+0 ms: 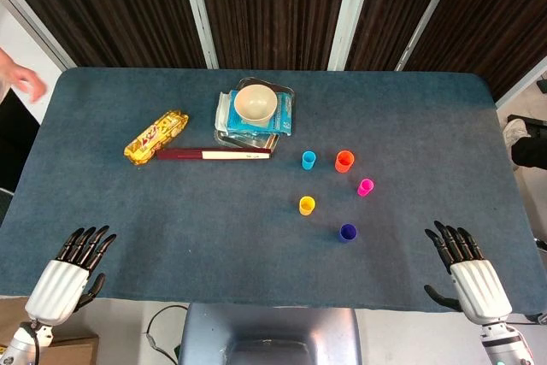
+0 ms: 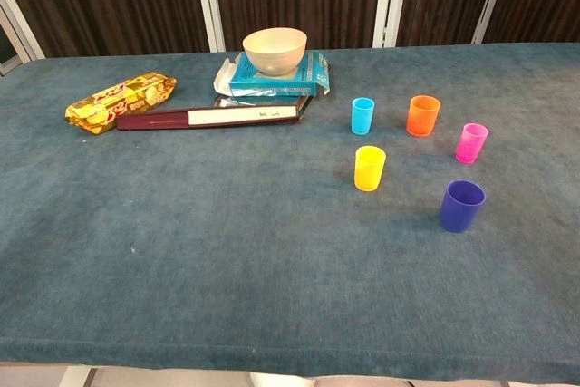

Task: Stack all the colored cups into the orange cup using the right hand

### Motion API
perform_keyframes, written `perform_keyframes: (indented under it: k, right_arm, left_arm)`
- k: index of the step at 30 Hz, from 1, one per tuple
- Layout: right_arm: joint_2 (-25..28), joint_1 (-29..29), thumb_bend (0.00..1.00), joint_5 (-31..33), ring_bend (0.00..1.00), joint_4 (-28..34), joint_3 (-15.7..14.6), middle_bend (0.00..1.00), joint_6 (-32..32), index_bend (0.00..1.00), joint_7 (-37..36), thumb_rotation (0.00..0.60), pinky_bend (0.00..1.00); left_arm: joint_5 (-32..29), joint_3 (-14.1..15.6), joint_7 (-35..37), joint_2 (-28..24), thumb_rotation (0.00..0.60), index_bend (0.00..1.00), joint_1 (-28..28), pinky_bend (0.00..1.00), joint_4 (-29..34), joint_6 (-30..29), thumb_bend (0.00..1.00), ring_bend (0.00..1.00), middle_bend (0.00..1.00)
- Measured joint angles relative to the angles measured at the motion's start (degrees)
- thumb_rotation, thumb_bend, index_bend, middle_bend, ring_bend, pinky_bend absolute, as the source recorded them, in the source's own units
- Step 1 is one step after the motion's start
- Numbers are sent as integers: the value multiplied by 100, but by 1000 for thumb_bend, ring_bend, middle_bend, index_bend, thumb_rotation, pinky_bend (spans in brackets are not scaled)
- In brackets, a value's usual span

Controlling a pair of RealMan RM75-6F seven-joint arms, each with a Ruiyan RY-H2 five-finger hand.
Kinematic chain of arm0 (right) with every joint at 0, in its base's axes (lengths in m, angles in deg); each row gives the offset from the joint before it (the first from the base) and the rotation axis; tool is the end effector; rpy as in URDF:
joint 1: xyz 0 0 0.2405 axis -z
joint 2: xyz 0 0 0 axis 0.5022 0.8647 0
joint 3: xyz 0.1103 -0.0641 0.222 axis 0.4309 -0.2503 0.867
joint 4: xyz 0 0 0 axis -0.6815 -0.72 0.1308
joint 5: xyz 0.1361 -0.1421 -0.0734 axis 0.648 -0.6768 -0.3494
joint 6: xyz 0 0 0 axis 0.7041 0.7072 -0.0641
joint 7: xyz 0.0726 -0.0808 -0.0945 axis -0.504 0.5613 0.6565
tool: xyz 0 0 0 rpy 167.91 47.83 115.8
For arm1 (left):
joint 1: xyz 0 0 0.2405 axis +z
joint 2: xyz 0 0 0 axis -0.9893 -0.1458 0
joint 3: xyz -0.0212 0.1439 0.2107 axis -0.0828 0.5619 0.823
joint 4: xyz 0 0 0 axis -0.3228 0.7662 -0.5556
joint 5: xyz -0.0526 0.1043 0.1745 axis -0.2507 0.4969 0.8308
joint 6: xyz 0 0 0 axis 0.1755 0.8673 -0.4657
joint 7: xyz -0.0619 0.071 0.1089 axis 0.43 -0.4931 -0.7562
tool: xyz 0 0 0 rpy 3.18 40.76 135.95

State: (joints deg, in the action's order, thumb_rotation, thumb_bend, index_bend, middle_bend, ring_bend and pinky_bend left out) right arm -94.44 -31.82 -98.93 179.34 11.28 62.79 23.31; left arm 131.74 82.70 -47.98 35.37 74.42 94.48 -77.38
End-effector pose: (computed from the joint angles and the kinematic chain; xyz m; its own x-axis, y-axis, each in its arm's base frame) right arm -0.2889 -0.1353 0.1227 0.4367 -0.1573 0.8857 -0.8985 -0.1248 0.4208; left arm -0.2932 0.1609 0.1128 0.5396 0.0151 0.8418 0.7988 -0.3251 -0.5062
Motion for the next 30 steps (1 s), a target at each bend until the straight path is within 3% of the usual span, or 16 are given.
perform_keyframes:
  k: [8, 15, 21, 27, 30]
  right_arm:
    - [-112, -154, 321, 118, 0, -61, 125, 0, -209, 0, 45, 600, 0]
    - [-285, -891, 321, 565, 0, 32, 515, 0, -1302, 4, 368, 600, 0]
    - [-605, -1826, 321, 1467, 0, 10, 891, 0, -2652, 139, 1293, 600, 0]
    - [-1057, -2603, 359, 2468, 0, -186, 1127, 0, -3453, 281, 1937, 600, 0]
    - [-1226, -2801, 390, 2683, 0, -298, 1127, 0, -3591, 339, 2090, 600, 0]
  left_arm:
    - [-34, -21, 48, 19, 600, 0, -80, 100, -11, 127, 483, 38, 7]
    - [29, -5, 72, 35, 600, 0, -124, 100, -30, 145, 483, 38, 6]
    - [16, 24, 39, 43, 600, 0, -132, 101, -37, 205, 483, 38, 6]
    - [-1, 28, 40, 27, 600, 0, -110, 101, -29, 162, 483, 39, 6]
    - [17, 38, 38, 16, 600, 0, -91, 100, -27, 119, 483, 39, 7]
